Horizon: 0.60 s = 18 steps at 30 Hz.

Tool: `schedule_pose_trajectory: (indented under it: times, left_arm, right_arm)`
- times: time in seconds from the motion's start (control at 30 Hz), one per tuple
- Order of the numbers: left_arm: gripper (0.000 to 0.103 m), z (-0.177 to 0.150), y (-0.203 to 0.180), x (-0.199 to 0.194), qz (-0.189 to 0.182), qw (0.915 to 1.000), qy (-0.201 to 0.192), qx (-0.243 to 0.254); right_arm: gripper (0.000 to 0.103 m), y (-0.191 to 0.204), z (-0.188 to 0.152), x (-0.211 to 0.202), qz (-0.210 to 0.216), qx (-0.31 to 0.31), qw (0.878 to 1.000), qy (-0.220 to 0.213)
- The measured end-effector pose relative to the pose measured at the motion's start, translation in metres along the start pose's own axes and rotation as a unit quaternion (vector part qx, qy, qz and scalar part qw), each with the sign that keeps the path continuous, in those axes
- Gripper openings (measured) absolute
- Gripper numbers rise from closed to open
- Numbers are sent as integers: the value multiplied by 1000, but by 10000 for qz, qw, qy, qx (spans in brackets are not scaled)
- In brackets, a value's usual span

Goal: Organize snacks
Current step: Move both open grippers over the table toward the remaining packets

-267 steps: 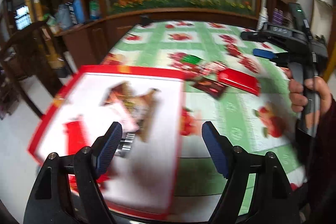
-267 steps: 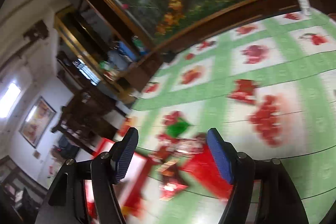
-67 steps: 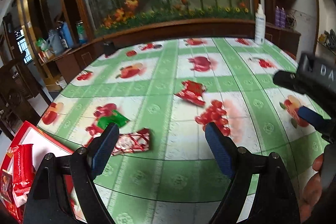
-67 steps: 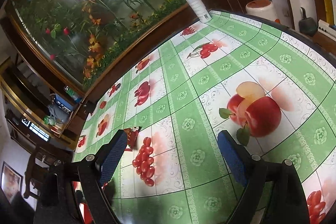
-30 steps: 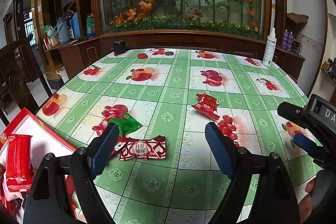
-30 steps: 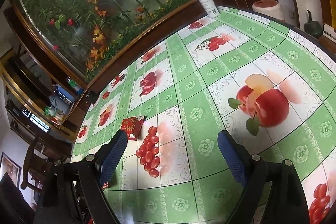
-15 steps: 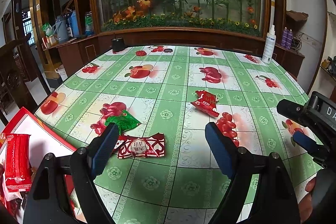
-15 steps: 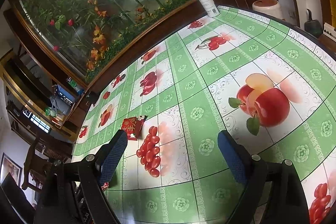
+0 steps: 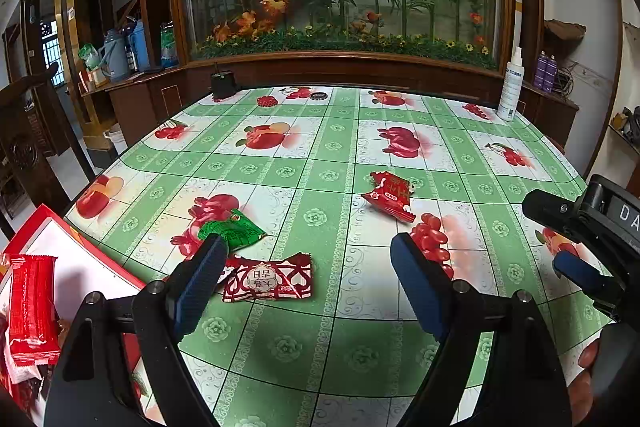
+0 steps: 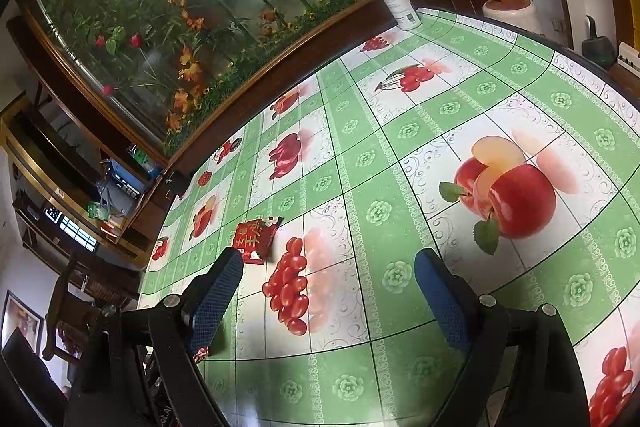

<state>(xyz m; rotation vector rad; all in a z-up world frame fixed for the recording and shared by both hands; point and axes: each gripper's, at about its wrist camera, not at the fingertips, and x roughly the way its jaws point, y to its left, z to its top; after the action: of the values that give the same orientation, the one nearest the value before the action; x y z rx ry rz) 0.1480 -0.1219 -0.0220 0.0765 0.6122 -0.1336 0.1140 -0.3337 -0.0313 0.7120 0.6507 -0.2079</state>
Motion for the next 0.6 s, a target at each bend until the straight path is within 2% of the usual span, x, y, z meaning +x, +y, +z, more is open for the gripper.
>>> schedule_pose_trajectory:
  times: [0.3, 0.4, 0.5, 0.6]
  left_arm:
    - [85, 6, 10, -3, -30, 10000, 26, 77]
    - [85, 20, 52, -19, 284, 9982, -381, -352]
    - [85, 29, 96, -32, 784, 9888, -790, -996]
    - [85, 31, 142, -42, 1369, 9698, -1009, -1749]
  right_arm:
    - [90, 3, 0, 4, -14, -99, 9999, 53]
    - [90, 6, -3, 7, -16, -218, 9997, 50]
    - [90, 18, -7, 14, 15, -516, 9986, 63]
    - [90, 35, -12, 25, 260, -850, 9958, 213]
